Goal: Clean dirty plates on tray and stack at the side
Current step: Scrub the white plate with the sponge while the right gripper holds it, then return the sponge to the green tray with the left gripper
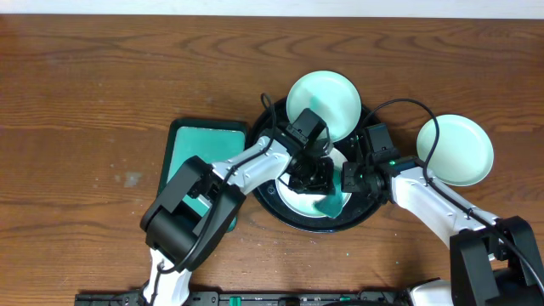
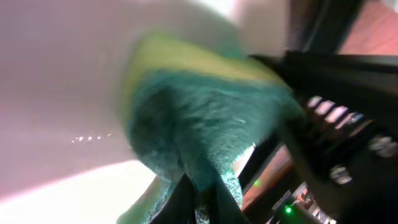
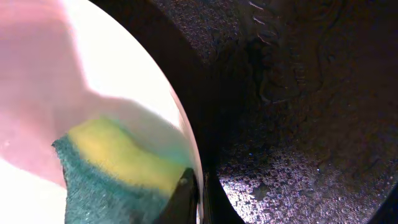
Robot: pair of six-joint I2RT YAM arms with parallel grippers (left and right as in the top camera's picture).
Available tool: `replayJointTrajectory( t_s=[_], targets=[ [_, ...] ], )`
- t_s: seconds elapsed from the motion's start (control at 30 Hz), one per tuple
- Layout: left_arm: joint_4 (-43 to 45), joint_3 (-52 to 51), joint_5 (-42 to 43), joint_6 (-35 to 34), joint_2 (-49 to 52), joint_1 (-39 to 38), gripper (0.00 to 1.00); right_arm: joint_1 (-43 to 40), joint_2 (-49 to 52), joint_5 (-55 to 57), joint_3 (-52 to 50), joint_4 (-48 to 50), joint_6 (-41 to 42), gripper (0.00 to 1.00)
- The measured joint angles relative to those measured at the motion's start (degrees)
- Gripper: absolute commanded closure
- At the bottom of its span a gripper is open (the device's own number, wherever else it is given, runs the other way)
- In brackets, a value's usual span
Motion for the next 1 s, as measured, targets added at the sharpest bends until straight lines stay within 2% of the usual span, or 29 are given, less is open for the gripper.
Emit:
replayJointTrajectory(
  t_s=[0.17,0.5,0.6,0.7,0.8,0.83,1.0],
  targets=[
    [-9.8,0.5,-7.0,-0.9,-3.3,2.3,0.93,0.0,0.0,0.0,0.0,0.0,0.0,0.99],
    [-29.3,-0.7,-38.1,0.2,-28.8,17.3,0.93,0.0,0.0,0.0,0.0,0.0,0.0,0.99],
    [-29.7,-1.8,-45.5,1.0,-29.7,22.2,0.93,0.0,0.0,0.0,0.0,0.0,0.0,0.99],
    [-26.8,-6.8,-49.2,1.6,-27.2,25.8,0.92,0.0,0.0,0.0,0.0,0.1,0.0,0.99],
    [-25.7,-10.8,-49.2,1.7,-24.0,26.7,0.73,0.0,0.0,-0.1,0.0,0.2,0.0,0.99],
    [-25.9,-11.4,-48.7,2.1,-23.6,26.7,0.64,0.0,0.0,-0.4,0.0,0.0,-0.2,0.99],
    [-28.2,-9.8,-47.3,3.3,-26.8,26.7,0.47,-0.1,-2.1,-1.3,1.2,-5.1,-1.7,0.99]
  ],
)
